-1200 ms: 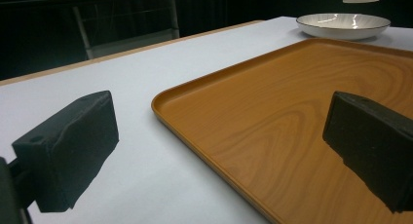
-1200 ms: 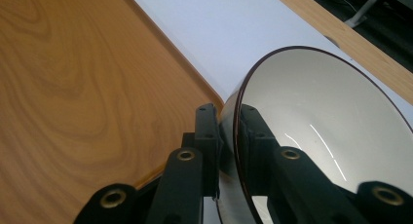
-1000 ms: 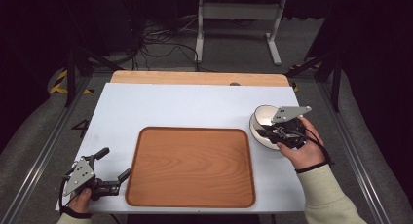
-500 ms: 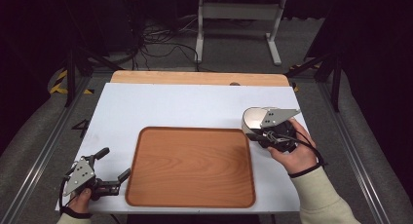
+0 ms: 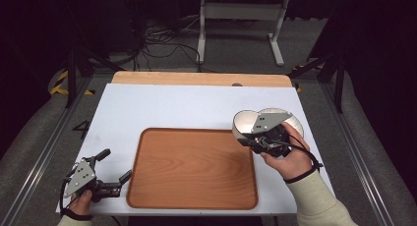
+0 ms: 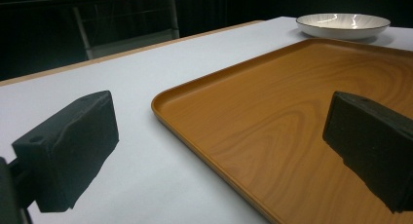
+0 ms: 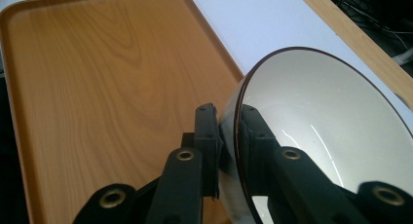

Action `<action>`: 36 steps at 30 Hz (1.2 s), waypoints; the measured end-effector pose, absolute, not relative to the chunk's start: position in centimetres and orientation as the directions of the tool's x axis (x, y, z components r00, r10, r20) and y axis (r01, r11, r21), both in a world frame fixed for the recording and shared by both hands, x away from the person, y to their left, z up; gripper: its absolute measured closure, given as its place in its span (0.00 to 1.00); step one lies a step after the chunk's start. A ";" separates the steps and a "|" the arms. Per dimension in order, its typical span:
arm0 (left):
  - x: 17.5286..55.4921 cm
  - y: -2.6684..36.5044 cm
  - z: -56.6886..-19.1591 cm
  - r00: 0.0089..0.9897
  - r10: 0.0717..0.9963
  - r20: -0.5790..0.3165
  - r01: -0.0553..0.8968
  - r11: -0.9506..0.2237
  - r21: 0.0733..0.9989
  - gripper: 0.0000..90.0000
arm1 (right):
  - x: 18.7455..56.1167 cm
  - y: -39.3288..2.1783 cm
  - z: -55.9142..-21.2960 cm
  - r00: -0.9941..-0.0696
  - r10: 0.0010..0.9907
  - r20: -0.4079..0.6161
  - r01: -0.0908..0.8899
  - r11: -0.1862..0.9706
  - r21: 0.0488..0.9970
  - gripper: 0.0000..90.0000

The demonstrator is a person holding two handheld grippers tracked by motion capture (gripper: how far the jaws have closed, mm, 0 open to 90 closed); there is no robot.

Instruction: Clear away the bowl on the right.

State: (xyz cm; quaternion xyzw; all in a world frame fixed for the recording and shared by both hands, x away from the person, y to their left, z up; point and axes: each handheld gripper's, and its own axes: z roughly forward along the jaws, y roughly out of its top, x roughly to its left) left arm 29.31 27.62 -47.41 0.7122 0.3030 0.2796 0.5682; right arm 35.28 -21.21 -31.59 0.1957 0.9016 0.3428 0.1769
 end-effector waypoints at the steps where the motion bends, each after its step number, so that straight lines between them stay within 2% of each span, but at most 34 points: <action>1: 29.3 27.6 -47.4 0.660 0.749 0.054 0.114 -0.170 0.979 0.00 | 35.2 -21.1 -31.6 -0.862 0.471 -0.185 0.229 0.690 0.687 0.89; 36: 29.3 27.6 -47.4 0.662 0.748 0.051 0.116 -0.170 0.979 0.00 | 34.1 -14.4 -31.7 -0.926 0.338 -0.170 0.132 0.710 0.691 0.89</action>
